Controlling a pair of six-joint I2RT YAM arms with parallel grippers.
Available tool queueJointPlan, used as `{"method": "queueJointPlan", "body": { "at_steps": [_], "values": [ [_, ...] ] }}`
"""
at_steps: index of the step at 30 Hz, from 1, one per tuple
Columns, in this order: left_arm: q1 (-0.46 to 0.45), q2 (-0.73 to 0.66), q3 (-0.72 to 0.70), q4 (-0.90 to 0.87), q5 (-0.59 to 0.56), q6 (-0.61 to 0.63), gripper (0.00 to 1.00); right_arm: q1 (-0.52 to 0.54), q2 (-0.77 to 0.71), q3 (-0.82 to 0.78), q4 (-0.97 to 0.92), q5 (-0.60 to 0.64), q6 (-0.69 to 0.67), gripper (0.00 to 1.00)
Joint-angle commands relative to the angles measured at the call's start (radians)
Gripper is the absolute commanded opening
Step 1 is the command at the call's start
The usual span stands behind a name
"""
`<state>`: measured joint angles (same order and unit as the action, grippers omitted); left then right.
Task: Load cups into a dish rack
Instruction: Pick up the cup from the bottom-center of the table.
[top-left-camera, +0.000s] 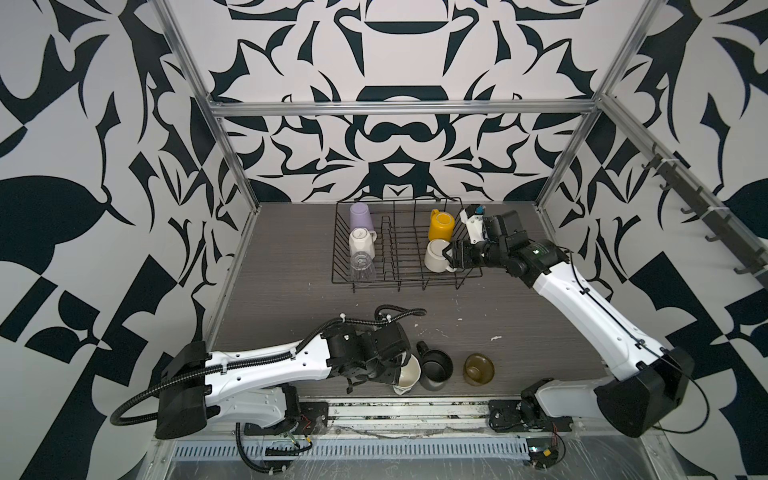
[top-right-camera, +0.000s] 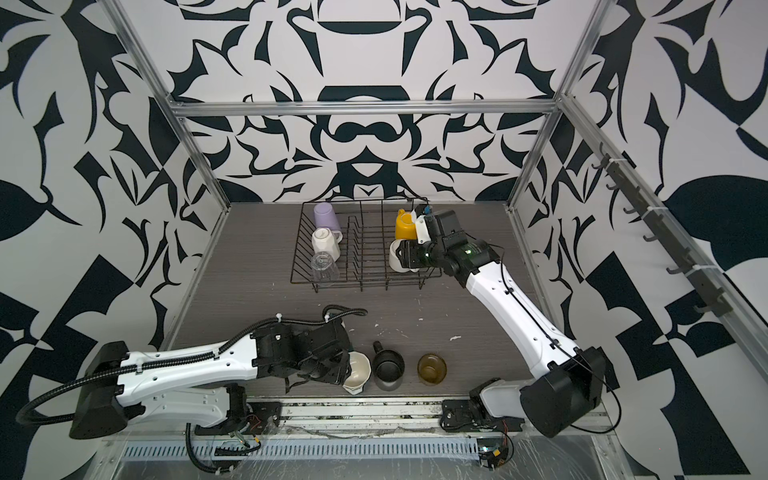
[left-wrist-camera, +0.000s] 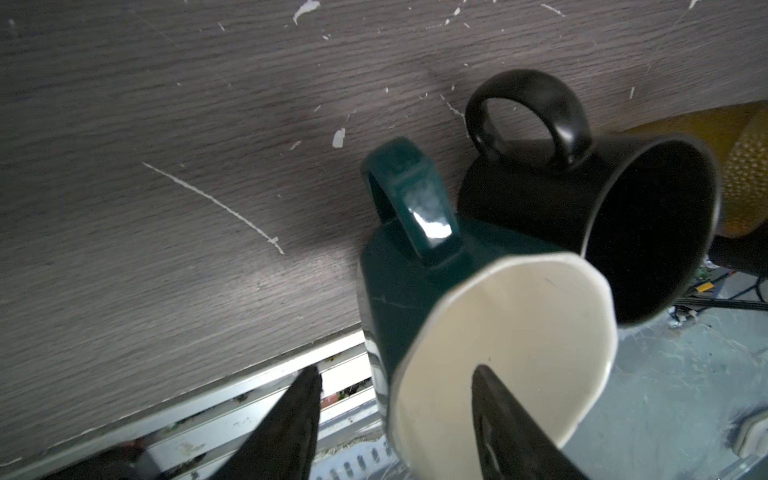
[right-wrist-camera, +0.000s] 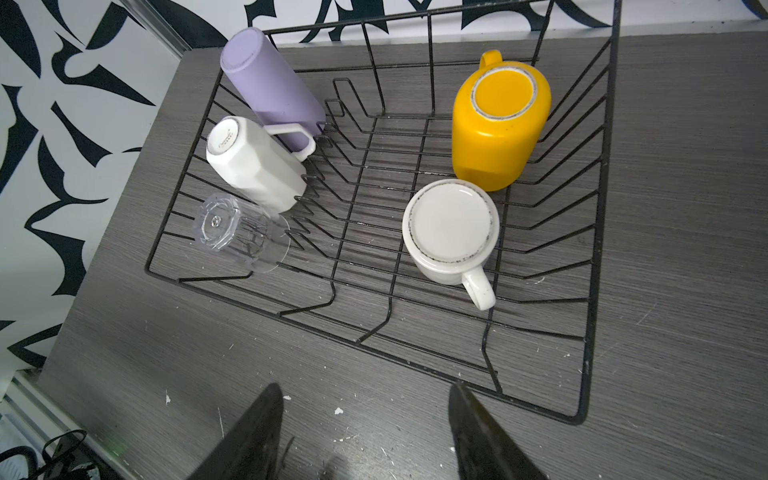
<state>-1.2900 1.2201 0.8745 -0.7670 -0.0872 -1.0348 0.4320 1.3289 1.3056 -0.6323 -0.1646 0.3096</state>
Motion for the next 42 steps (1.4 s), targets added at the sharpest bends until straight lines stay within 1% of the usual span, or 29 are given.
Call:
{"method": "queueJointPlan", "body": {
  "at_steps": [1,3,8,11,15,20,24,27,32,36,39,42],
  "values": [
    [-0.003,0.021,0.005,-0.038,-0.027,-0.013,0.58,0.001,-0.036,0.0,0.007,0.004,0.001,0.66],
    [-0.003,0.035,0.012,-0.038,-0.028,-0.009,0.54,0.001,-0.037,0.0,0.006,0.005,-0.001,0.66],
    [-0.005,0.041,0.026,-0.043,-0.048,-0.001,0.4,0.001,-0.038,0.0,0.006,0.011,0.002,0.66],
    [-0.003,0.033,0.027,-0.072,-0.057,0.0,0.33,0.001,-0.038,-0.002,0.006,0.009,0.003,0.65],
    [-0.003,0.027,0.029,-0.077,-0.063,0.001,0.27,0.001,-0.043,-0.001,0.004,0.01,0.0,0.65],
    [-0.003,0.032,0.037,-0.092,-0.067,0.008,0.14,0.001,-0.048,-0.006,0.005,0.007,0.003,0.65],
    [-0.002,0.032,0.041,-0.111,-0.07,0.013,0.07,0.001,-0.047,-0.011,0.01,0.001,0.005,0.65],
    [-0.002,0.023,0.046,-0.154,-0.1,0.001,0.0,0.001,-0.042,-0.012,0.013,-0.008,0.009,0.64],
    [-0.002,-0.047,0.034,-0.2,-0.162,-0.033,0.0,0.001,-0.029,-0.005,0.03,-0.05,0.018,0.64],
    [0.029,-0.138,0.038,-0.215,-0.202,-0.036,0.0,0.001,-0.019,0.004,0.044,-0.074,0.028,0.63],
    [0.078,-0.238,0.052,-0.21,-0.243,-0.004,0.0,0.001,-0.021,0.0,0.059,-0.094,0.04,0.63],
    [0.167,-0.34,0.068,-0.14,-0.241,0.083,0.0,0.001,-0.025,-0.006,0.078,-0.124,0.048,0.67]
  ]
}}
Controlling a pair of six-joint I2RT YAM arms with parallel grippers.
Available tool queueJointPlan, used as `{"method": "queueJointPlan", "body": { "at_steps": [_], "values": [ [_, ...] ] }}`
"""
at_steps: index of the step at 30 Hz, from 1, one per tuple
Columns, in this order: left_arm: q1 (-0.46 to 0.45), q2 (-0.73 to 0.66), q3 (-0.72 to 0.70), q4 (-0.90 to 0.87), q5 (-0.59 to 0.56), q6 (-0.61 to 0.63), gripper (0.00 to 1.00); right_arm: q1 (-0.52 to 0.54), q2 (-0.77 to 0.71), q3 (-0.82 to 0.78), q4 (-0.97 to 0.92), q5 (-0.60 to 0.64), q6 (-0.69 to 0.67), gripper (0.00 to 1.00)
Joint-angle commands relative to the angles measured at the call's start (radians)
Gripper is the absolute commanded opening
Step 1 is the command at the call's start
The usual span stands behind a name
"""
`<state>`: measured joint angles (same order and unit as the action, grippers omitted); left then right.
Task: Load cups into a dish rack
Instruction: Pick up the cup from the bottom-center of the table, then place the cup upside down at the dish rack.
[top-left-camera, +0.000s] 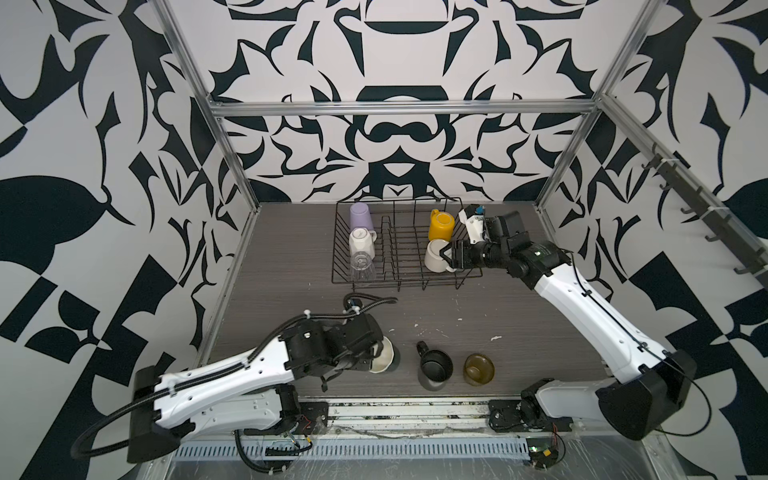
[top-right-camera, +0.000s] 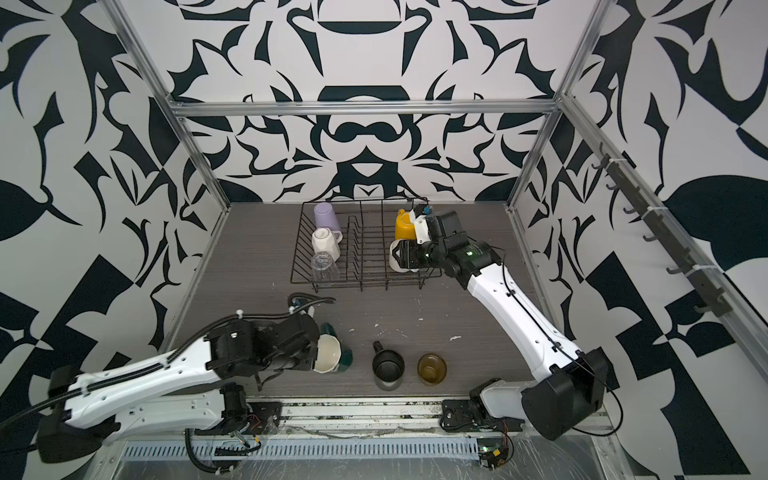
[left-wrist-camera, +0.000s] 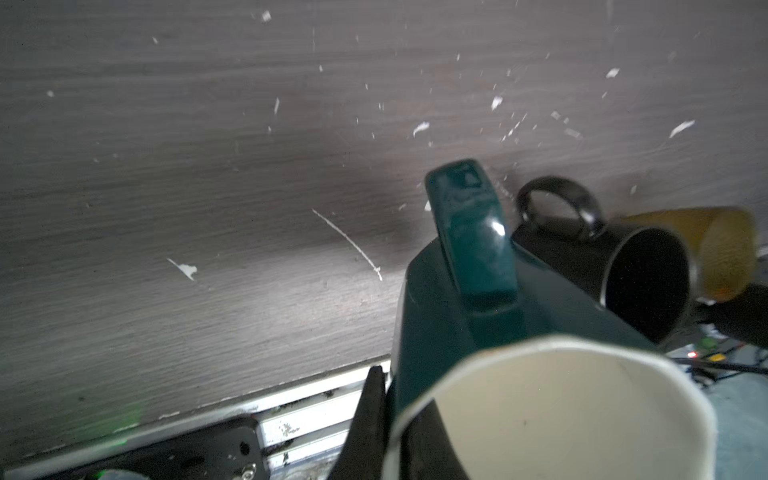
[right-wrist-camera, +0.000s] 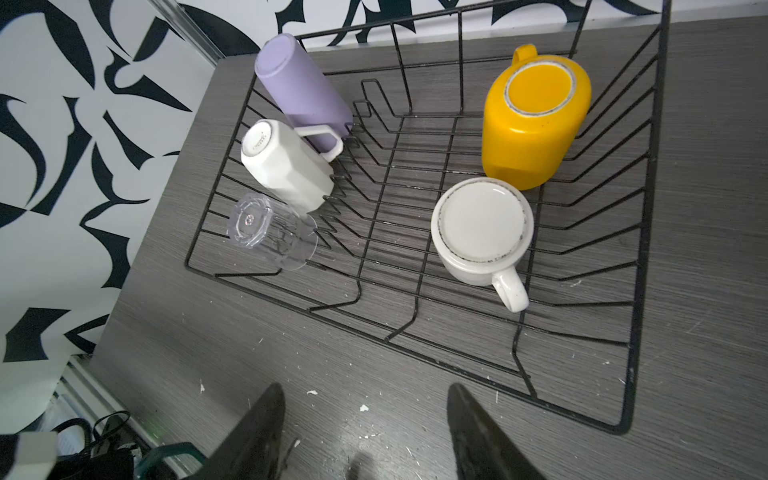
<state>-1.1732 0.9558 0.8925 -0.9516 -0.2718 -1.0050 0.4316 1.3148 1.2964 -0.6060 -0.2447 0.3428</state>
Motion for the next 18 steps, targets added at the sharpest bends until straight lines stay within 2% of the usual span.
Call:
{"method": "queueJointPlan", "body": {
  "at_steps": [1,4,9,13,18],
  "values": [
    [0.094,-0.103,0.056,0.078,-0.045,0.088,0.0,0.001,-0.013,0.0,0.061,-0.064,0.017,0.7],
    [0.233,-0.145,0.077,0.197,0.041,0.202,0.0,0.001,-0.025,-0.009,0.098,-0.142,0.029,0.82],
    [0.46,-0.108,0.105,0.356,0.279,0.324,0.0,-0.001,-0.055,-0.025,0.221,-0.335,0.098,0.92],
    [0.606,-0.055,0.089,0.545,0.511,0.342,0.0,-0.003,-0.069,-0.031,0.305,-0.448,0.143,0.95],
    [0.753,0.009,0.071,0.781,0.767,0.262,0.0,-0.002,-0.105,-0.102,0.455,-0.569,0.168,0.96]
  ]
}}
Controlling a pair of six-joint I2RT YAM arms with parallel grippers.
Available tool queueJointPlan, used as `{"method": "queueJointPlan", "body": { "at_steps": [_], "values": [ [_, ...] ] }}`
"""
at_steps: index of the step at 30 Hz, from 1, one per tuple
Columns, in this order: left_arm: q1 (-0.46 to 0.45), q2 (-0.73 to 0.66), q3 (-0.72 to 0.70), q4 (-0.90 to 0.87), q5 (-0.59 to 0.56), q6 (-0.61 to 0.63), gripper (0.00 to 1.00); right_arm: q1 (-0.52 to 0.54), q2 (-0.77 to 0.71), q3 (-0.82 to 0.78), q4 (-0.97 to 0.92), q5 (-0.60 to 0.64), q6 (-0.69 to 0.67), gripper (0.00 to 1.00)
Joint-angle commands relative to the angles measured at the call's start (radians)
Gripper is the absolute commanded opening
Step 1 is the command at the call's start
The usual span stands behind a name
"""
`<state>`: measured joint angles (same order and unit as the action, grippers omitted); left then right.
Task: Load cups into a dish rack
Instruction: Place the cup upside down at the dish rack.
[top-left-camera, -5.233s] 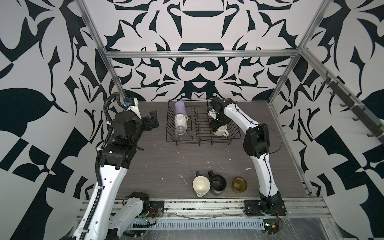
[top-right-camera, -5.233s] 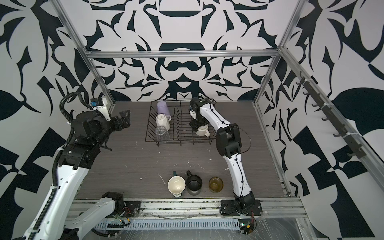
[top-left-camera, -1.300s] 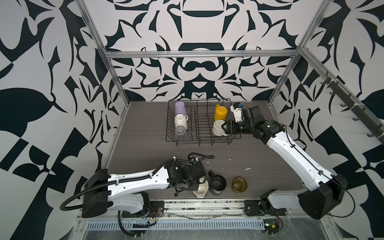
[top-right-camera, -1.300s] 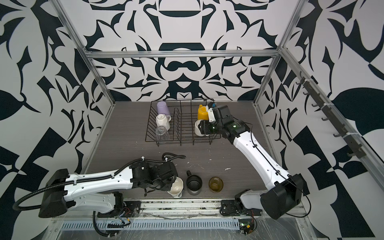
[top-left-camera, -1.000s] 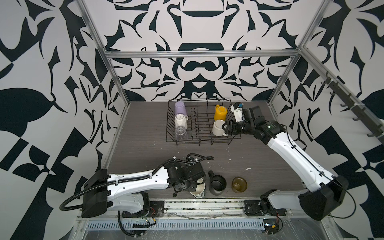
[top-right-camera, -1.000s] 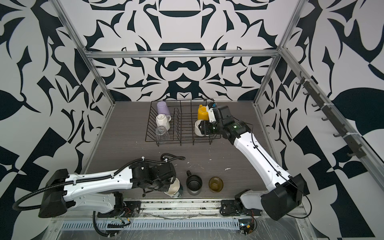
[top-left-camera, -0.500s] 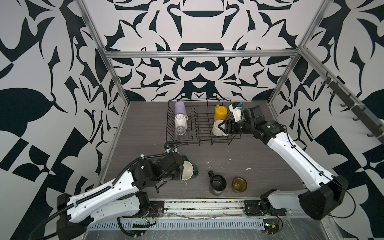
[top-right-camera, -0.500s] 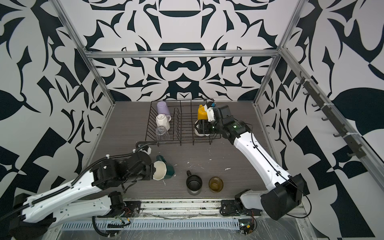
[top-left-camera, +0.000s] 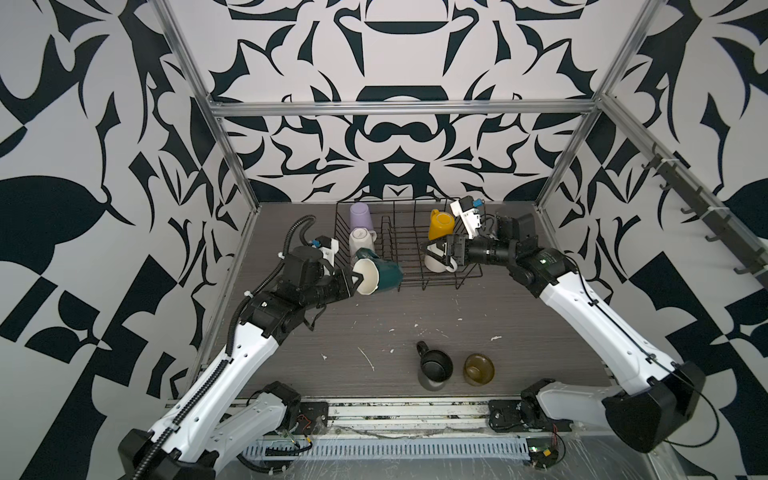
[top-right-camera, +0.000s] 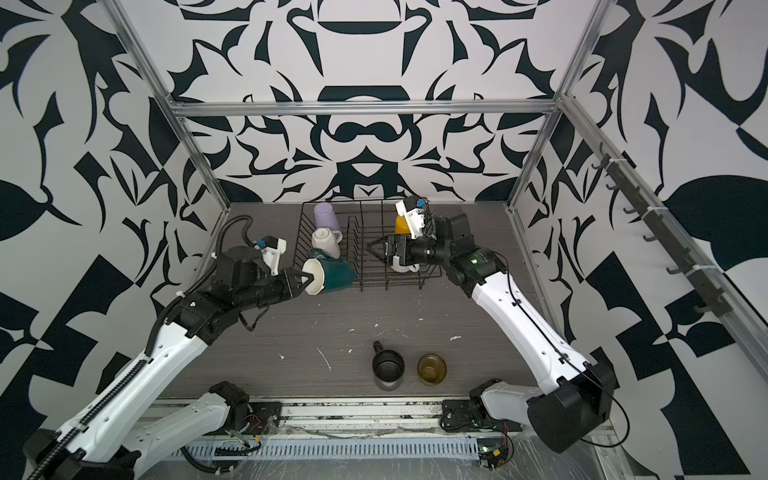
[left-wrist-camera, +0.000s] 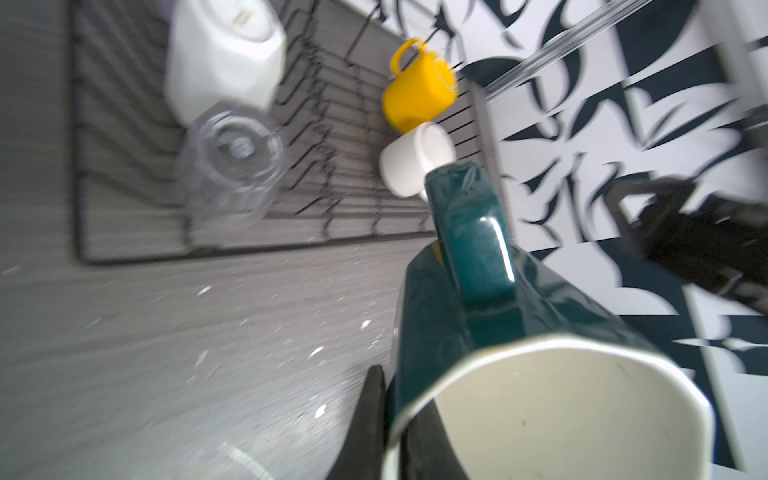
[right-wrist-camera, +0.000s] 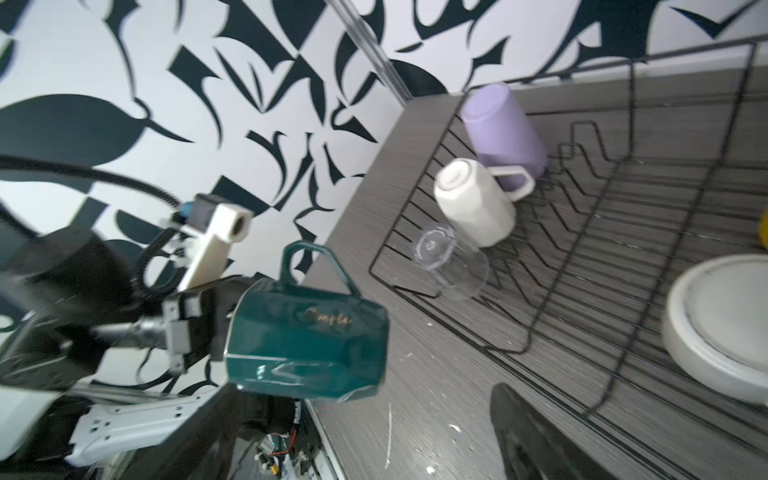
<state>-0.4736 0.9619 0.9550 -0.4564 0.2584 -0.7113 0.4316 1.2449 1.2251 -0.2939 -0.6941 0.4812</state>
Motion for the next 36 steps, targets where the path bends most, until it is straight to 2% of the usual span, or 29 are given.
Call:
{"method": "queueJointPlan", "body": {
  "at_steps": [1,4,12,19,26,36],
  "values": [
    [0.07,0.016,0.006,0.332,0.287,-0.055,0.0,-0.002,-0.041,-0.042,0.151,-0.129,0.016,0.96],
    [0.09,0.052,0.005,0.442,0.397,-0.072,0.0,-0.002,-0.056,-0.085,0.229,-0.158,0.013,0.97],
    [0.099,0.135,0.0,0.596,0.572,0.072,0.0,-0.002,0.01,-0.077,0.355,-0.26,0.142,0.97],
    [0.101,0.214,0.002,0.771,0.69,0.057,0.0,-0.002,0.03,-0.085,0.434,-0.297,0.235,0.97],
    [0.102,0.256,-0.008,0.868,0.703,0.043,0.0,0.009,0.051,-0.1,0.486,-0.312,0.305,0.97],
    [0.102,0.296,0.005,0.954,0.713,0.007,0.0,0.068,0.07,-0.086,0.445,-0.293,0.283,0.97]
  ]
}}
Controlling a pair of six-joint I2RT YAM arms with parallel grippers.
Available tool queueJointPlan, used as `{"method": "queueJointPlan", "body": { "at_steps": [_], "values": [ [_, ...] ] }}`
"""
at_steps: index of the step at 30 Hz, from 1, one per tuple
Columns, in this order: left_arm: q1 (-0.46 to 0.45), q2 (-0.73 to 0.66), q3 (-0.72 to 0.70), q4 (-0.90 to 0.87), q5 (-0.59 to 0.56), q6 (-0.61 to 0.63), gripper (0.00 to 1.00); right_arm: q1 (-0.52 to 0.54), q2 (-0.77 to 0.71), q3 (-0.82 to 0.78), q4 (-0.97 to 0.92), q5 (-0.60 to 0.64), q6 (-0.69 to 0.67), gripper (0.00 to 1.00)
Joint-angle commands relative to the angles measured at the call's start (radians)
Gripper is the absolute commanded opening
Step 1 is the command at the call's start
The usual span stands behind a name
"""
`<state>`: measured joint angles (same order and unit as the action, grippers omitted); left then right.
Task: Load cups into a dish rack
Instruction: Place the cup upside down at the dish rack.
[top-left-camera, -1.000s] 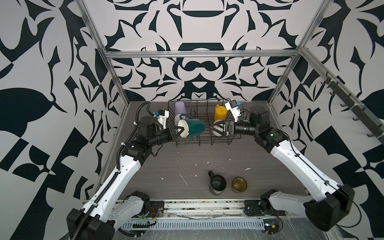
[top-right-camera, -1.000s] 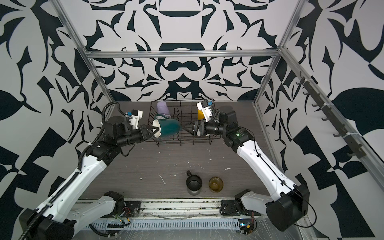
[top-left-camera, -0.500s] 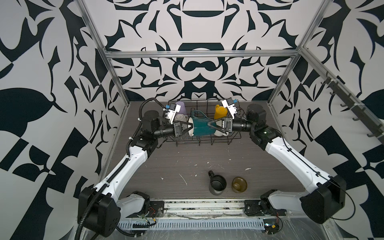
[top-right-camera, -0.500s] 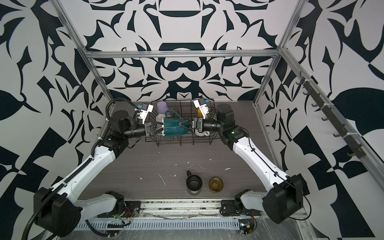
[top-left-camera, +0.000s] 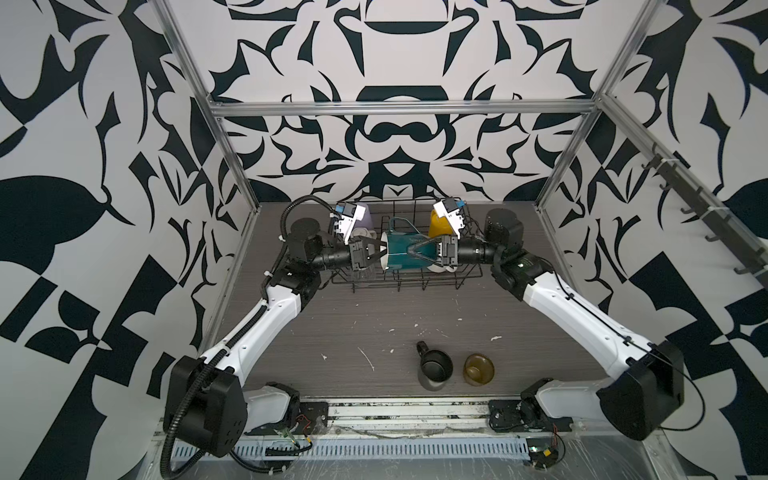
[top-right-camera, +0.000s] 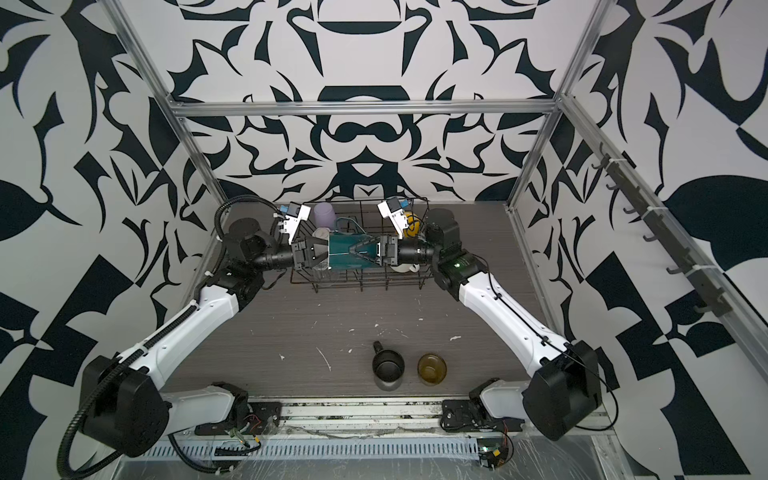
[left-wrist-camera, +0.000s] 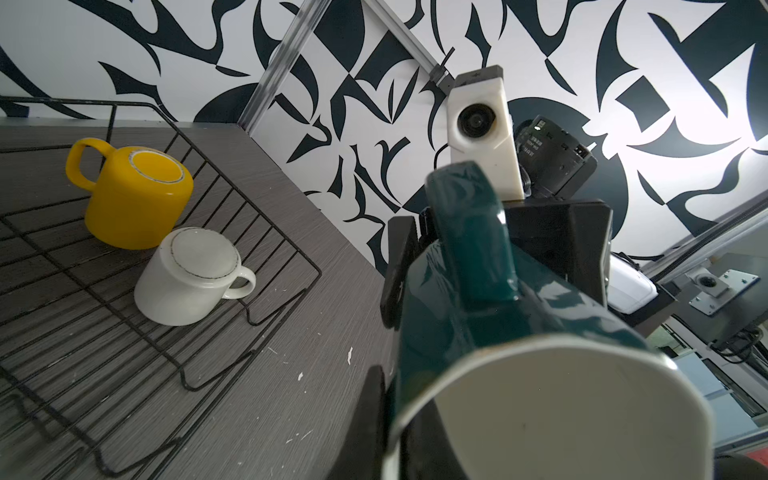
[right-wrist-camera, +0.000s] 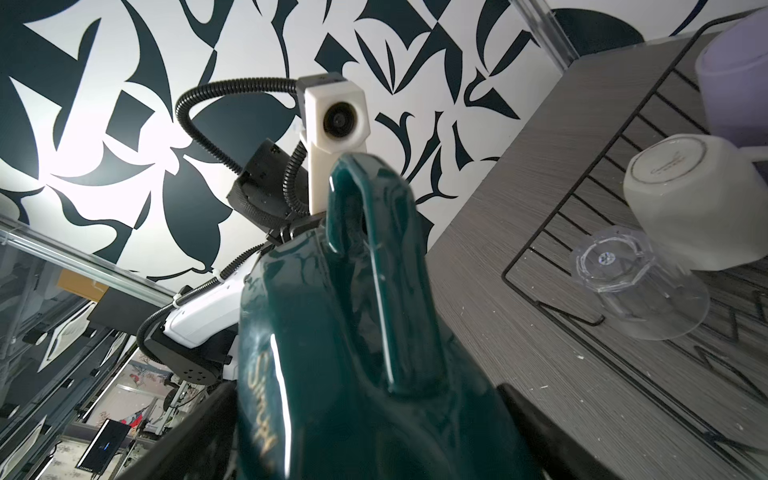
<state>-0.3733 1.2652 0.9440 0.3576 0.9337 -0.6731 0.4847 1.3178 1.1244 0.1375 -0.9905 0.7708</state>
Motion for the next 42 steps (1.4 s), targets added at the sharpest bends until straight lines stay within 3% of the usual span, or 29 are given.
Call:
{"method": "queueJointPlan", "body": {
  "at_steps": [1,13,21,32,36,42],
  "values": [
    [0.002,-0.004,0.017,0.142,0.04,-0.032,0.0,0.019,-0.001,0.017,0.014,0.006,-0.007,0.97],
    [0.002,0.052,0.003,0.282,0.083,-0.134,0.0,0.061,0.038,0.044,0.036,0.029,0.008,0.94],
    [0.002,0.049,-0.001,0.296,0.096,-0.146,0.0,0.065,0.056,0.051,0.064,0.031,0.03,0.79],
    [0.002,0.048,0.009,0.236,0.073,-0.118,0.0,0.067,0.067,0.061,0.054,0.039,0.035,0.32],
    [0.002,0.046,0.009,0.224,0.065,-0.117,0.0,0.067,0.068,0.078,0.015,0.052,0.014,0.0],
    [0.005,0.034,0.01,0.186,0.052,-0.1,0.0,0.065,0.068,0.095,-0.01,0.064,0.004,0.0]
  ]
}}
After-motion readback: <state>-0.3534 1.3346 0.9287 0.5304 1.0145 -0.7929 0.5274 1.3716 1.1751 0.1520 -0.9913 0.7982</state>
